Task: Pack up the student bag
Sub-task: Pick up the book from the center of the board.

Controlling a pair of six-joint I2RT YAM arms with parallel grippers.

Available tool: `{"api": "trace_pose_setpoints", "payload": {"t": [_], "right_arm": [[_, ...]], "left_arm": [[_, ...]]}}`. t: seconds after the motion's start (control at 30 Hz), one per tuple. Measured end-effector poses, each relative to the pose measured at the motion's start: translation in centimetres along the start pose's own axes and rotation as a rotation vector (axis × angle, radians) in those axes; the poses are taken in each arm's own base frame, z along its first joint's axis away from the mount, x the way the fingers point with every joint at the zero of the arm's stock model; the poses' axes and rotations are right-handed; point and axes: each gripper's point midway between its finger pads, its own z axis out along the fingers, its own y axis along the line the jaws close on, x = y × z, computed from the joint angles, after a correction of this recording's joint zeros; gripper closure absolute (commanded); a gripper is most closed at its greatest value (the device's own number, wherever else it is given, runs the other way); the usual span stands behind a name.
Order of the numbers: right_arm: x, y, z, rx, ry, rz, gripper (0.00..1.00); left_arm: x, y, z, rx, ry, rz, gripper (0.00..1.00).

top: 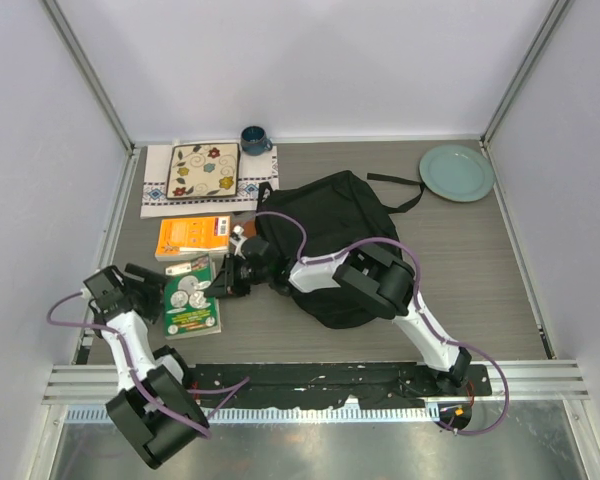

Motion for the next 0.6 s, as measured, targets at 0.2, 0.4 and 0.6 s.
{"api": "trace_pose_setpoints", "payload": {"t": [0.2,0.4,0.6], "right_arm": [[2.0,0.7,-1.7,-0.037,0.018,0.023,1.0],[4.1,1.6,-5.5,-0.013,0.034,0.004,1.0],[2.9,5.5,-10.8,-0.041,-0.055,-0.063,1.0]], "left_arm": [[-1.8,-5.1,-3.8,0.117,-0.027,0.058,0.0],[-2.6,-7.2,-5.6,0.171,-0.053,0.123,0.0],[-3.3,-9.2,-7.4,0.207,-0.07,0.198,0.01]]}}
